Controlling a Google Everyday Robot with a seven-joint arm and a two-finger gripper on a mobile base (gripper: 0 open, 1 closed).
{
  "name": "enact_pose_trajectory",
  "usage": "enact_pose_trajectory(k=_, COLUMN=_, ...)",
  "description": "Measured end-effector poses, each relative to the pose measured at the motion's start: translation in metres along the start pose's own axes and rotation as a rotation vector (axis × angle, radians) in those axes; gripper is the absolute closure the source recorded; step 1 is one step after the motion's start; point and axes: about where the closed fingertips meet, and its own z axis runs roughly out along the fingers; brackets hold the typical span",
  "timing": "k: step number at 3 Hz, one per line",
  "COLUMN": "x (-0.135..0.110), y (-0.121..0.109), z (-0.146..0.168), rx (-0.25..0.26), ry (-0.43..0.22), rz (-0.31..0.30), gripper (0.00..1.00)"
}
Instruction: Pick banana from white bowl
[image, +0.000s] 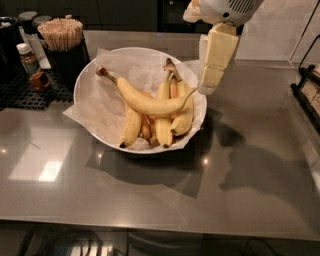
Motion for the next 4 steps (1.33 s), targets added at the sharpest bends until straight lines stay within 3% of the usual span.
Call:
enact_pose_trajectory(k=1, x=-0.001, y=0.005, z=0.004, rx=0.010, ry=-0.093, rz=0.035, gripper=0.00)
enact_pose_trajectory(k=2, x=-0.010, y=0.019, z=0.022, rx=0.019, ry=-0.291, rz=0.058, gripper=0.00)
enact_pose_trajectory(k=3, x=-0.037, y=0.028, z=0.033, rx=-0.004, ry=-0.519, rz=0.072, gripper=0.00)
enact_pose_trajectory(k=4, x=-0.073, y=0.024, z=0.024, rx=-0.061, ry=-0.715, rz=0.048, gripper=0.00)
